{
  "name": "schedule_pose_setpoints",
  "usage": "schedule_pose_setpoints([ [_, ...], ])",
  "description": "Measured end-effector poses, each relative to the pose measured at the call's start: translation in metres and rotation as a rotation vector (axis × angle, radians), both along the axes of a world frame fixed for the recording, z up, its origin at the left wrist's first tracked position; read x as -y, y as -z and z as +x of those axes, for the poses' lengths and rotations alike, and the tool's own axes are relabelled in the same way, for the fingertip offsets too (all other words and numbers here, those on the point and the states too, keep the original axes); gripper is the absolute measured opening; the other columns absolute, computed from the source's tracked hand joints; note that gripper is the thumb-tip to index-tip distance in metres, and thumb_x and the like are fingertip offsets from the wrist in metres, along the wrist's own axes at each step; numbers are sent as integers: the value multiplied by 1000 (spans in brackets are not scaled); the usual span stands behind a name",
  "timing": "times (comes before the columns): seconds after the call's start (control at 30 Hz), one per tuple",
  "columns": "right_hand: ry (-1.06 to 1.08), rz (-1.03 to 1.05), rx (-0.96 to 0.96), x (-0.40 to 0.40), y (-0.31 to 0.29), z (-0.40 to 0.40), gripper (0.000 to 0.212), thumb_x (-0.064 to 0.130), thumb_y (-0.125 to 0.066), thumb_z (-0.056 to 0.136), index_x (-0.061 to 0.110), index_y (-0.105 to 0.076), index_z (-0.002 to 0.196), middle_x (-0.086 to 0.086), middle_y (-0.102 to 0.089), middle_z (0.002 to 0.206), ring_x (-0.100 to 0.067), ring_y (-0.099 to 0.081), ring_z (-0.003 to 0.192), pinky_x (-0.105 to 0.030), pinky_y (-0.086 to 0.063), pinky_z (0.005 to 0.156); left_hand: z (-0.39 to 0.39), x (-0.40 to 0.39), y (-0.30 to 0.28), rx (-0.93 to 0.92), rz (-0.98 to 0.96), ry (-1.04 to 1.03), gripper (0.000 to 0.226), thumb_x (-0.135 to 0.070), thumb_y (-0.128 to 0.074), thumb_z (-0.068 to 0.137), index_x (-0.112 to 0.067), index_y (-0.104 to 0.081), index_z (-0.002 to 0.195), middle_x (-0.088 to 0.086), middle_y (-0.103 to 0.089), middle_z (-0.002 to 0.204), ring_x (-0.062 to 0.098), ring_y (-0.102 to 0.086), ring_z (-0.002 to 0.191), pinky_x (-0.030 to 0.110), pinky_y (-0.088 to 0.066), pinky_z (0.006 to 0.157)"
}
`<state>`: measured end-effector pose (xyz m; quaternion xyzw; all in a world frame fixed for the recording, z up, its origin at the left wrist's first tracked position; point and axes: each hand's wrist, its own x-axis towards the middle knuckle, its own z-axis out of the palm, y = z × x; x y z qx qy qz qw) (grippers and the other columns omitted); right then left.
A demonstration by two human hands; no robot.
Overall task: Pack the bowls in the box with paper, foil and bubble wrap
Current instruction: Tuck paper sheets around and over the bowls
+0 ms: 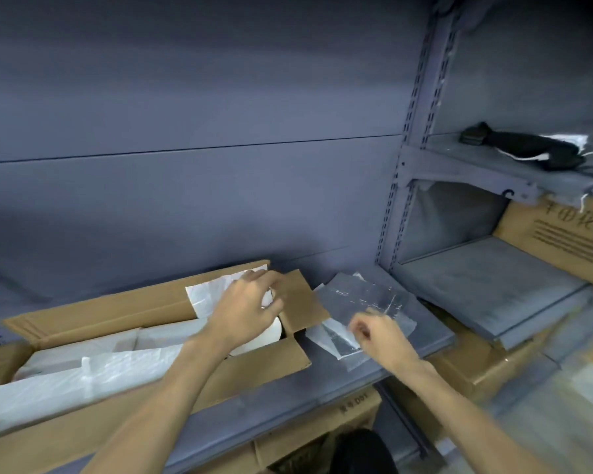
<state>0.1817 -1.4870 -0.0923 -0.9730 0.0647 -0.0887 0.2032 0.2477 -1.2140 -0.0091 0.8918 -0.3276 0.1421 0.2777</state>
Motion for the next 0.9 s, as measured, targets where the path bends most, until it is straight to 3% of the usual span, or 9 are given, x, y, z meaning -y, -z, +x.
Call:
schedule_pose_setpoints([
  [0.1, -75, -199, -146, 3, 20, -9, 13, 21, -58, 98, 21, -71, 101, -1, -63, 107, -28, -69, 97, -35, -55, 84, 0, 37, 5, -18, 29, 54, 21, -26, -58, 93, -19, -65, 111, -2, -66, 104, 25, -59, 97, 40, -50, 82],
  [0.27, -50, -288, -149, 0, 26, 1, 27, 31, -54, 103, 17, -64, 124, -4, -61, 123, -30, -68, 106, -35, -53, 90, -3, 51, 12, -26, 4, 116, 20, -29, -55, 94, -21, -65, 110, -5, -64, 110, 20, -59, 104, 36, -49, 86],
  [0.5, -15, -337, -104, -11, 30, 12, 21, 22, -54, 102, 13, -67, 115, -5, -53, 125, -28, -69, 100, -34, -54, 90, -4, 25, 22, -68, -1, 51, 18, -29, -54, 96, -25, -65, 109, -13, -65, 103, 10, -59, 92, 33, -51, 80],
  [0.63, 62, -77, 68, -14, 15, 13, 16, 26, -55, 101, 17, -62, 89, 5, -49, 95, -18, -65, 79, -26, -49, 67, -5, 15, 21, -55, -23, 23, 13, -29, -55, 97, -25, -65, 104, -14, -66, 98, 7, -60, 90, 33, -53, 78],
  [0.73, 141, 106, 335, -14, -8, 11, 16, 24, -56, 100, 20, -54, 84, 6, -51, 85, -8, -54, 74, -24, -45, 58, -4, 12, 17, -32, -49, 18, 14, -29, -56, 97, -25, -65, 107, -13, -66, 99, 8, -60, 92, 31, -52, 80],
  [0.8, 192, 281, 465, -13, -24, 9, 20, 24, -54, 100, 26, -49, 81, 9, -53, 78, -6, -52, 72, -24, -37, 58, -5, 11, 15, -32, -78, 20, 17, -28, -57, 98, -27, -65, 112, -14, -67, 100, 5, -58, 92, 28, -51, 81],
  [0.9, 166, 578, 596, -10, -49, 5, 16, 27, -51, 103, 31, -53, 88, 3, -56, 74, -8, -49, 64, -28, -41, 59, -7, 8, 11, -67, -124, 23, 26, -28, -56, 98, -31, -61, 124, -18, -66, 107, 2, -56, 101, 17, -47, 82],
])
